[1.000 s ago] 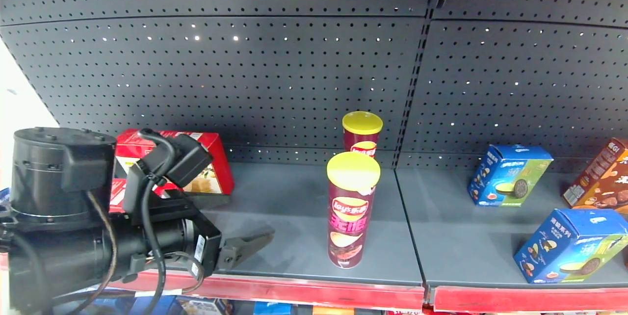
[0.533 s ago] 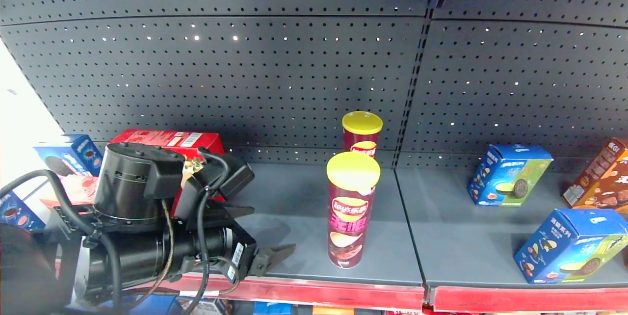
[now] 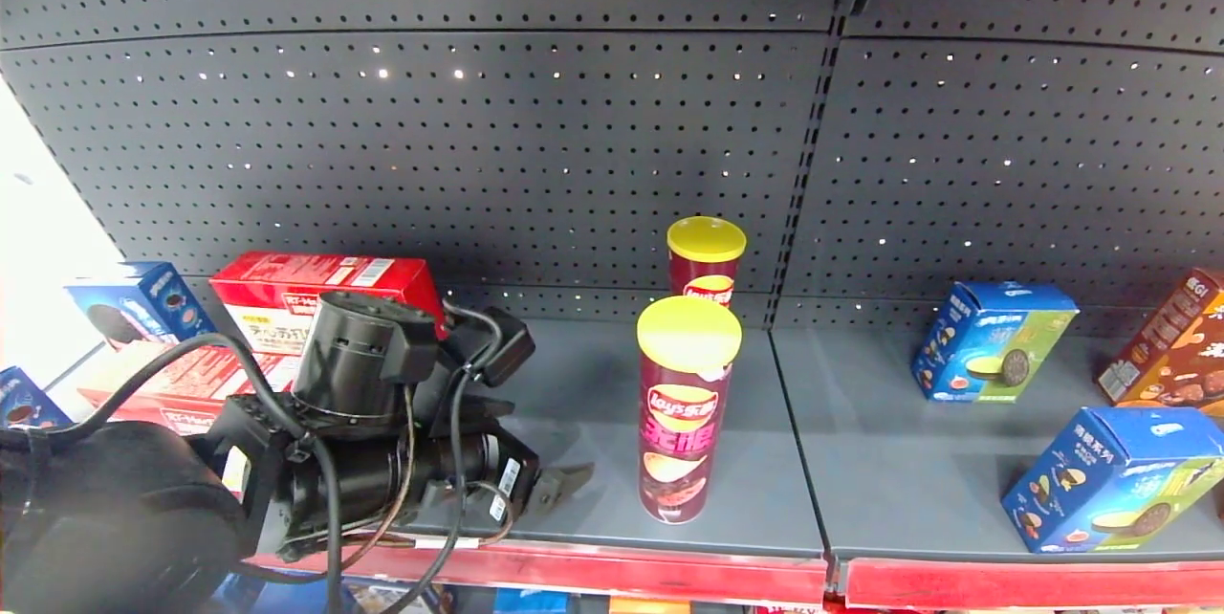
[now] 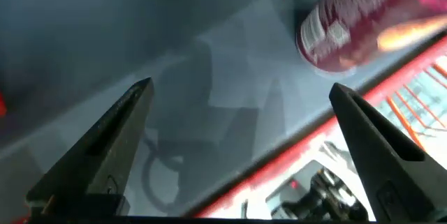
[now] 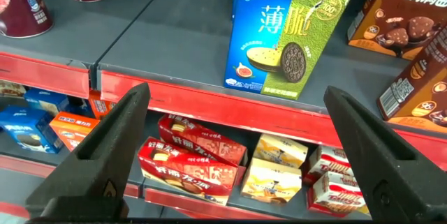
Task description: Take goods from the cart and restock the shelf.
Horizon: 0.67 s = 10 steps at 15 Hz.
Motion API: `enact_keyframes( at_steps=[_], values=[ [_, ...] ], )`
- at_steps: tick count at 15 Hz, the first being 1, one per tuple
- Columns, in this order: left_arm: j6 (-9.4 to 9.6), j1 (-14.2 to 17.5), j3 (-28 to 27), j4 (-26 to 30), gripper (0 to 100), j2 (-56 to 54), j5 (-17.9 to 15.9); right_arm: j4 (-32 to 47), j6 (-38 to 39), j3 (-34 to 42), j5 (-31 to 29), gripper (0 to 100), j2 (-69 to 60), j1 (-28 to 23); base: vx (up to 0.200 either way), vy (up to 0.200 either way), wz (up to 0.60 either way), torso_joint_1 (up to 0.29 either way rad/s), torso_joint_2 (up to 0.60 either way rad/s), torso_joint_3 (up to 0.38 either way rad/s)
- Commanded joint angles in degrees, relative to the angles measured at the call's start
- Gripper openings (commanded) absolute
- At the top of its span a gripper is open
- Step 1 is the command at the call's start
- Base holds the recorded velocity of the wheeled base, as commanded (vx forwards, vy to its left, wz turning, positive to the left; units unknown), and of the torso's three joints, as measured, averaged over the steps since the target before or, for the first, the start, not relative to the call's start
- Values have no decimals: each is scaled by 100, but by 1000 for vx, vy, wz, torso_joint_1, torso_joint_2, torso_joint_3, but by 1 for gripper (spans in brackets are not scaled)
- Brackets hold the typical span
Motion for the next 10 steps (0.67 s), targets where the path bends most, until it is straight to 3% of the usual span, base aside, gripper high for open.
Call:
enact_keyframes(
  at_steps=[1, 10],
  values=[
    [-1, -5, -122, -253, 100, 350, 2, -2, -2, 0, -5, 100, 13, -1, 0, 0, 0, 0, 0, 0],
    [-18, -85, -684, -368, 100, 737, 55, -2, -2, 0, 4, 100, 4, -1, 0, 0, 0, 0, 0, 0]
  ],
)
